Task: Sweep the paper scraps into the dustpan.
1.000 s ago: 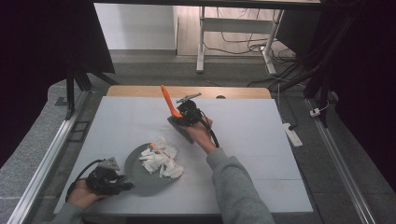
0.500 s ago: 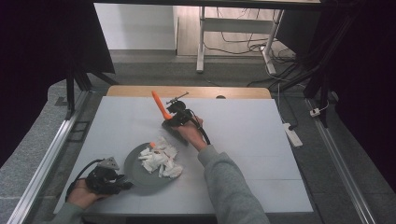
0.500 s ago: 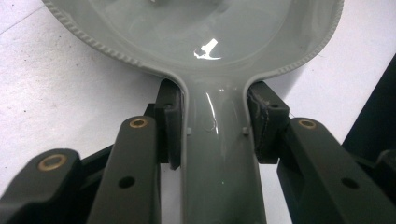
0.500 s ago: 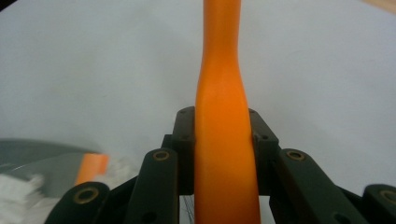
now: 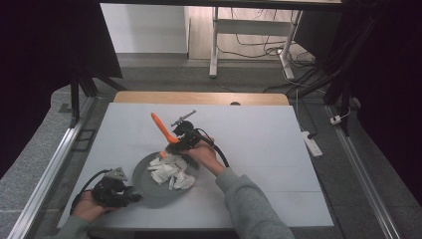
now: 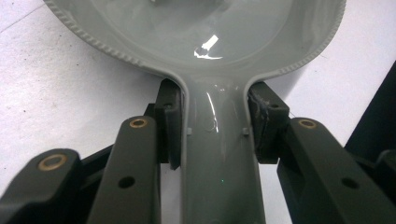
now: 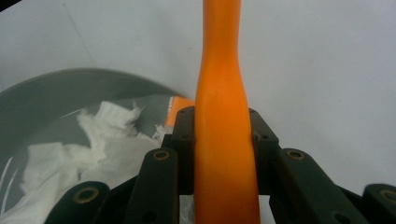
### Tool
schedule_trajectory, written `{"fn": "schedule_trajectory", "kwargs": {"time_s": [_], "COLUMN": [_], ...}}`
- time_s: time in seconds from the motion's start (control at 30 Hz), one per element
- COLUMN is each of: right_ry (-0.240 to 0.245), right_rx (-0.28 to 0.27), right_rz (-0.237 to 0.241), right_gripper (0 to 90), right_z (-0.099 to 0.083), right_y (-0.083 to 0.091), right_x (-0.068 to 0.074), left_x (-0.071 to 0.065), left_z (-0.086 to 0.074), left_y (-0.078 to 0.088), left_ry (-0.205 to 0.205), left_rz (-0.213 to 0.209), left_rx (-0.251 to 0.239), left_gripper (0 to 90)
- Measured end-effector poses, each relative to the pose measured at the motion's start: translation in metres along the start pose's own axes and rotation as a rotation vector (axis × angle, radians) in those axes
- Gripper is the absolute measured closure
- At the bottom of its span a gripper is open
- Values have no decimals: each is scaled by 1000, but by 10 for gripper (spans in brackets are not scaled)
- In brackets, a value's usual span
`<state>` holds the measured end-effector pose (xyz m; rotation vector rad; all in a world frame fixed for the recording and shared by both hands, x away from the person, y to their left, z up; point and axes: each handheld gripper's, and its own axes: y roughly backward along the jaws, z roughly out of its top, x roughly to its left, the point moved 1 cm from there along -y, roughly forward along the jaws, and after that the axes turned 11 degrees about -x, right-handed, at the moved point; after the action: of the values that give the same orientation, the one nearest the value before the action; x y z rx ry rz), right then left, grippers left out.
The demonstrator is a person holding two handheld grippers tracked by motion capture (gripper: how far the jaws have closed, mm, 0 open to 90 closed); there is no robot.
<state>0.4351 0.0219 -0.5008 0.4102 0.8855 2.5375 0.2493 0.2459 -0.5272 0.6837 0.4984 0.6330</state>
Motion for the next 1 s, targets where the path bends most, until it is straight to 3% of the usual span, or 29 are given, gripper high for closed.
{"fn": "schedule_trajectory", "kwargs": {"time_s": [0.23,0.43,0.6,0.73,0.87,1.0], "right_ry": [21,15,19,-10,-20,-26], "right_rx": [-19,-94,-160,-199,-189,-164], "right_rz": [32,46,0,-30,-81,-128], "right_gripper": [702,701,701,701,701,701], "right_z": [-7,-3,1,0,-4,-7], "right_y": [10,30,54,68,71,63], "right_x": [14,14,5,-5,-14,-22], "left_x": [0,0,0,-1,-1,0], "left_z": [0,0,0,0,0,0], "left_y": [0,0,0,0,1,0], "left_ry": [-2,-3,-4,-5,-5,-3], "left_rz": [-1,-2,-1,0,0,-3], "left_rx": [1,1,1,2,1,2], "left_gripper": [619,618,618,618,618,618]}}
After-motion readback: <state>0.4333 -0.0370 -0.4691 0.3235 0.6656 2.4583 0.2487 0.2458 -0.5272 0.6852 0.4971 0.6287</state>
